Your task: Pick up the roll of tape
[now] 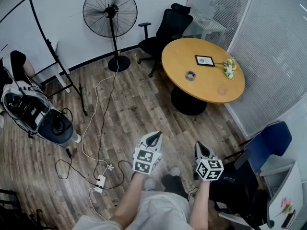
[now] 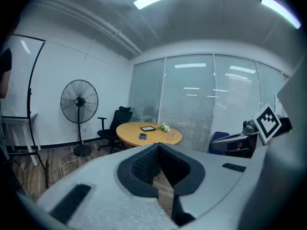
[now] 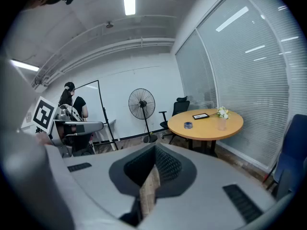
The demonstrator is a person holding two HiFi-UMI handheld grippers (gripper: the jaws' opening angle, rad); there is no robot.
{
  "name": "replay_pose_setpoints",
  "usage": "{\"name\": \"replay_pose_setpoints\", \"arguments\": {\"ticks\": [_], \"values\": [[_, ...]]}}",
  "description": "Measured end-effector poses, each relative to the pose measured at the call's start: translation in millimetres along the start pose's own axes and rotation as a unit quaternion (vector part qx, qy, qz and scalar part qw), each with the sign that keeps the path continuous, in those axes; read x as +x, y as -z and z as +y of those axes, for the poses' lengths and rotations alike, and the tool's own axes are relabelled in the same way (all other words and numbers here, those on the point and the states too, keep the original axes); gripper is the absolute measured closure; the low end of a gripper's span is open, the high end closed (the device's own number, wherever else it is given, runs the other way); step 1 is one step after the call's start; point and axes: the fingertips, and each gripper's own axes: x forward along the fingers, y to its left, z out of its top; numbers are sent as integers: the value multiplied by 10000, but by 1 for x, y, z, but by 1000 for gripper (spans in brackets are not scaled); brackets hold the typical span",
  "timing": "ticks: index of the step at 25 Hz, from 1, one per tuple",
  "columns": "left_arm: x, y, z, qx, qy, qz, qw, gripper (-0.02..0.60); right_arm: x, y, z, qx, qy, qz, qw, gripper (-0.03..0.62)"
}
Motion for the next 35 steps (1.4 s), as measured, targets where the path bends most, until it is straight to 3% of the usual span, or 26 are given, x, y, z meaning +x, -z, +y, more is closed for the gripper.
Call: {"name": "replay_pose_setpoints", "arguments": {"ticks": [7,14,23,35], "values": [[-10,-2,18,120,27,192,9997,572,17,-2,32,-162,-81,41,9998,599],[11,-10,17,268,56,395,9988,572,25,-12,29,-208,-65,146,9997,597],[36,0,15,167,198,479,9985,572,40,-15,-1,25,-78,36,10000,595],[135,-50,48,291,98,327,9990,571,115,-62,-62,96,-147,-77,9998,594]]}}
